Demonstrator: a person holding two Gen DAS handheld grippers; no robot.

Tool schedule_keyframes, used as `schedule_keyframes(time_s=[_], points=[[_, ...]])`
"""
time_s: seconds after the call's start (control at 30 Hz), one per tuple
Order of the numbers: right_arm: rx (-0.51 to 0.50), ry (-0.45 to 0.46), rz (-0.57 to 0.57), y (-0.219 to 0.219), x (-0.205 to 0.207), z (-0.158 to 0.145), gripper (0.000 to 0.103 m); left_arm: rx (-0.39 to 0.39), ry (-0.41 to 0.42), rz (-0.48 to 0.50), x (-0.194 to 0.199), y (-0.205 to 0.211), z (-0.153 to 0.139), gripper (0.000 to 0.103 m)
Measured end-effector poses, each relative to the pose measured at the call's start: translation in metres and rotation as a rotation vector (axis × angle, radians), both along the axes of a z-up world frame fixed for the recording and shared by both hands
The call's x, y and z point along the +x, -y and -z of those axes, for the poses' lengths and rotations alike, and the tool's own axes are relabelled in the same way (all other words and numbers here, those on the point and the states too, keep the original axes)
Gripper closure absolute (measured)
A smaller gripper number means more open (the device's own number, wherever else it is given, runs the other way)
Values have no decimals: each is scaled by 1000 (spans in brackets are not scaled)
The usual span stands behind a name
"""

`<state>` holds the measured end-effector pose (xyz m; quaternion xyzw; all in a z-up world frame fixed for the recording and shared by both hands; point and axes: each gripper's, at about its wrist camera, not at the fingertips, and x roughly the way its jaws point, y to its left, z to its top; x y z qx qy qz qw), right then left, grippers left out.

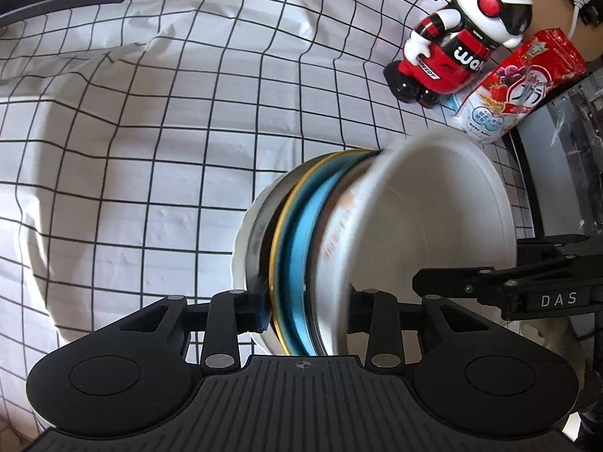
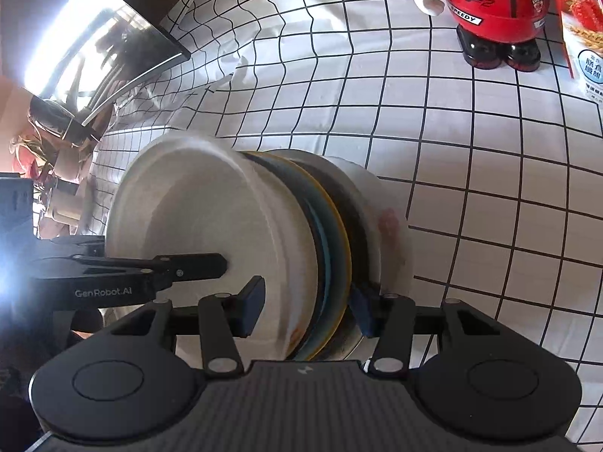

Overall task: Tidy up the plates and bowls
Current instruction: 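Lower the nested bowls onto the steel bowl stack with both tools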

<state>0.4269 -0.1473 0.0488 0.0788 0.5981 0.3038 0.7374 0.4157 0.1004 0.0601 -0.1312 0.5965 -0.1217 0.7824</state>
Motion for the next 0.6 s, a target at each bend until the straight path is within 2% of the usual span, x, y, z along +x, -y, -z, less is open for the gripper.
schedule_keyframes(time_s=[0.33,0.6], points=[[0,16,8,1,-3,-1,54,2,17,-6,6,-1,3,64],[-15,37,-1,-2,-5,-1,54,71,12,61,-1,12,-5,67]])
